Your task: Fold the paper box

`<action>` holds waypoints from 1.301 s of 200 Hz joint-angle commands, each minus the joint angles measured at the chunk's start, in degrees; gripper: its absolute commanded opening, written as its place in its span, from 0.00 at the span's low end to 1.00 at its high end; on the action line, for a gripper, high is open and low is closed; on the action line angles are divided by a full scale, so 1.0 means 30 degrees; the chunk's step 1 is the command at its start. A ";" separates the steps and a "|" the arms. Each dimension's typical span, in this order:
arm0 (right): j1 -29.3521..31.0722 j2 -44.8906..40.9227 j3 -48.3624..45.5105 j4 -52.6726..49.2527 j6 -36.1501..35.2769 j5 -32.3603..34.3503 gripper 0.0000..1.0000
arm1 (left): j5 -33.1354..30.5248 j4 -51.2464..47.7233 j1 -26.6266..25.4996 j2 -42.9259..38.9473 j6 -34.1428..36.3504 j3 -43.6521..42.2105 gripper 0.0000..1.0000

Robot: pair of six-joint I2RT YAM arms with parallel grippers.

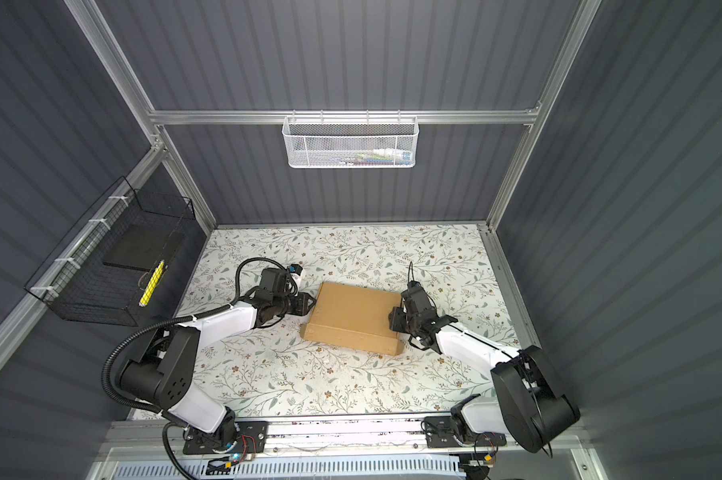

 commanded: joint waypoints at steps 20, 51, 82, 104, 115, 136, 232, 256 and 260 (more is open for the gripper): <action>-0.0067 0.0278 0.0168 0.0221 0.0026 -0.0270 0.45 | 0.0555 -0.0211 0.0007 -0.0283 0.0042 0.0159 0.40; -0.0111 0.0249 0.0200 0.0205 0.0026 -0.0314 0.45 | 0.0705 -0.0226 -0.0008 0.0089 0.0057 0.0254 0.40; -0.0127 0.0234 0.0247 0.0193 -0.0004 -0.0301 0.44 | 0.0510 -0.0457 -0.0008 0.0365 0.0100 0.0445 0.38; -0.0175 0.0249 0.0248 0.0261 -0.0004 -0.0344 0.44 | 0.0165 -0.0705 -0.0008 0.0541 0.0158 0.0611 0.32; -0.0210 0.0249 0.0262 0.0278 -0.0002 -0.0395 0.44 | 0.0036 -0.0812 -0.0008 0.0619 0.0159 0.0649 0.29; -0.0196 0.0133 0.0255 0.0312 0.0026 -0.0369 0.45 | -0.0071 -0.0886 -0.0008 0.0748 0.0159 0.0710 0.23; -0.0589 -0.2063 -0.0166 -0.0050 0.0662 0.0023 0.58 | -0.0584 -0.0558 -0.0007 0.0431 -0.0309 0.0482 0.01; -0.0758 -0.2685 -0.0383 -0.0350 0.0953 -0.0078 0.62 | -0.0527 -0.0383 -0.0008 0.0371 -0.0397 0.0360 0.00; -0.0805 -0.2758 -0.0422 -0.0351 0.1030 -0.0117 0.63 | -0.0498 -0.0339 -0.0008 0.0371 -0.0425 0.0340 0.00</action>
